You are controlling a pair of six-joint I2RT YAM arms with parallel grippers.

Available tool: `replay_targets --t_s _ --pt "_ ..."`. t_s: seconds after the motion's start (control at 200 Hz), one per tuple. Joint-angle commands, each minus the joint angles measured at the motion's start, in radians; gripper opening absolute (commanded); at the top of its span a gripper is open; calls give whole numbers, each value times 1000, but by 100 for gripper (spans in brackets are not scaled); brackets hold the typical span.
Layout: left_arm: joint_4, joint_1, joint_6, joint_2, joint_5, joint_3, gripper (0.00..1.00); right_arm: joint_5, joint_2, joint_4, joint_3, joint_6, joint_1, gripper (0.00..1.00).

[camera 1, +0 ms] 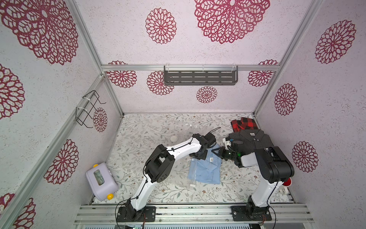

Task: Place the folded shirt into the vacuum bag
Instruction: Place the shirt in the vacuum bag.

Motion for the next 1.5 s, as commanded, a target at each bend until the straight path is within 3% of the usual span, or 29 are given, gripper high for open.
replay_targets --t_s 0.0,0.225,0.806,1.006,1.196,1.336,1.401,1.496 --pt "53 7 2 -58 34 -16 0 -27 -64 105 4 19 25 0" --pt "71 6 -7 -113 21 -24 0 9 -74 272 7 97 64 0" --pt "81 2 -29 -82 0 -25 0 338 20 274 37 342 55 0" --pt "96 2 -32 -53 -13 -10 0 273 58 215 72 343 85 0" --pt "103 8 -32 -48 -24 -6 0 232 -38 -7 39 137 68 48" --pt "114 14 -31 -54 -29 -7 0 209 -135 -131 -43 1 21 77" --pt "114 16 -31 -50 -27 -1 0 208 -184 -184 -81 -47 11 86" --pt "110 19 -24 -45 -28 17 0 206 -241 -217 -148 -77 5 90"
